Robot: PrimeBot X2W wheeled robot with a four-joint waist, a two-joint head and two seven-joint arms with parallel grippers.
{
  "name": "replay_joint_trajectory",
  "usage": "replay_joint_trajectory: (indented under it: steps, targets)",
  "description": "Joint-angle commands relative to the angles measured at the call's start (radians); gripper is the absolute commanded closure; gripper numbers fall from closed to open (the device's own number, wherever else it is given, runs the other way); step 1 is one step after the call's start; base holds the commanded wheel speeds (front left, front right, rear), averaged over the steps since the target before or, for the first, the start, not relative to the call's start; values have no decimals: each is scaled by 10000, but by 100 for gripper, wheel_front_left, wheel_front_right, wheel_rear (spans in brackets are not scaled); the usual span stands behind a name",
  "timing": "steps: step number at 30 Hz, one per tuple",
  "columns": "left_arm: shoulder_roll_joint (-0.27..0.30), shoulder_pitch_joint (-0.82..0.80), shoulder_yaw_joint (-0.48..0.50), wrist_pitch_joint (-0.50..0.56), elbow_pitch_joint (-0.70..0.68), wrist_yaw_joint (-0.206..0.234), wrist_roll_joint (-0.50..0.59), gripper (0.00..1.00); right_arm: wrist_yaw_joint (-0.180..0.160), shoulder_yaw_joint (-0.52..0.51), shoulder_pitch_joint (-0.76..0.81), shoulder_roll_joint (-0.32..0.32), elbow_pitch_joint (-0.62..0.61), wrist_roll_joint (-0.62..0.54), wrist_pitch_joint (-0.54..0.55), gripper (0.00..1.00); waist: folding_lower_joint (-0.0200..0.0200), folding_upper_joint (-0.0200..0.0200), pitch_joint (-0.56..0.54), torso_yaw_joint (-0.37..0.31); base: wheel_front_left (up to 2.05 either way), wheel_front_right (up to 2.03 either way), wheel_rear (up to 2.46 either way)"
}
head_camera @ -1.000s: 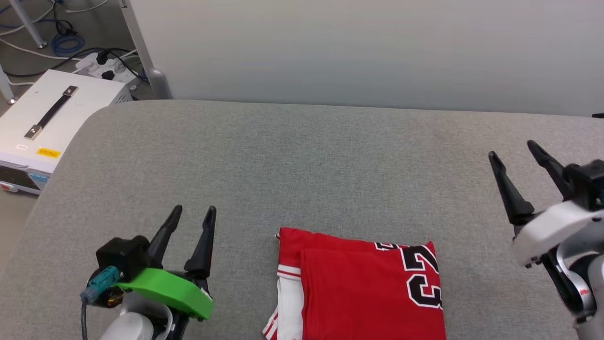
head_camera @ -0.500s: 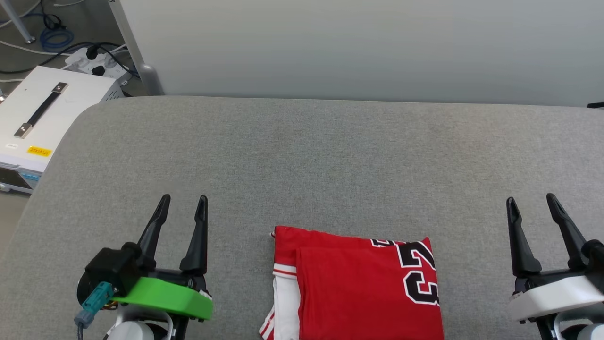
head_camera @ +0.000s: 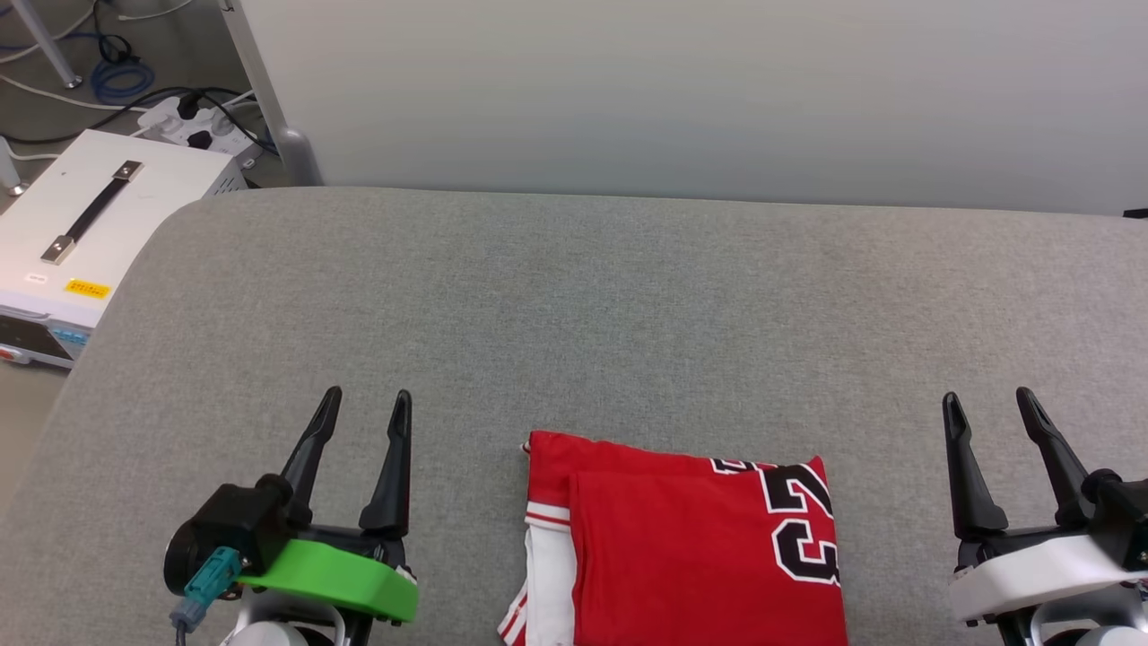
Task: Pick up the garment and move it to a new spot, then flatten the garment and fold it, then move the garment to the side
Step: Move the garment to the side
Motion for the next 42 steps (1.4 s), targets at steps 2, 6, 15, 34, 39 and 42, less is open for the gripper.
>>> replay_joint_trajectory:
  steps: [2,6,15,34,39,42]
  targets:
    - [-70,106,-26,-58,47,-55,83,0,-7,17,75,1,76,136,98,0,0,0,19,34,0,0,0]
    - [-59,51,-148,-58,74,-61,22,0,-7,191,71,-175,123,222,639,0,0,0,98,126,0,0,0]
    - [9,-189,-399,-58,64,-63,-191,0,-7,887,-151,-187,331,676,4870,0,0,0,571,471,0,0,0]
    - [3,-782,-762,-59,256,-65,-285,0,-7,629,-453,559,1492,1155,9334,0,0,0,1531,1447,0,0,0]
    - [60,-818,-785,-59,354,-65,-306,0,-7,1000,-493,459,1575,1119,9178,100,0,0,1436,1444,0,0,0]
    - [110,-806,-816,-59,370,-65,-277,0,-7,1186,-589,266,1520,1021,8907,100,0,0,1272,1319,0,0,0]
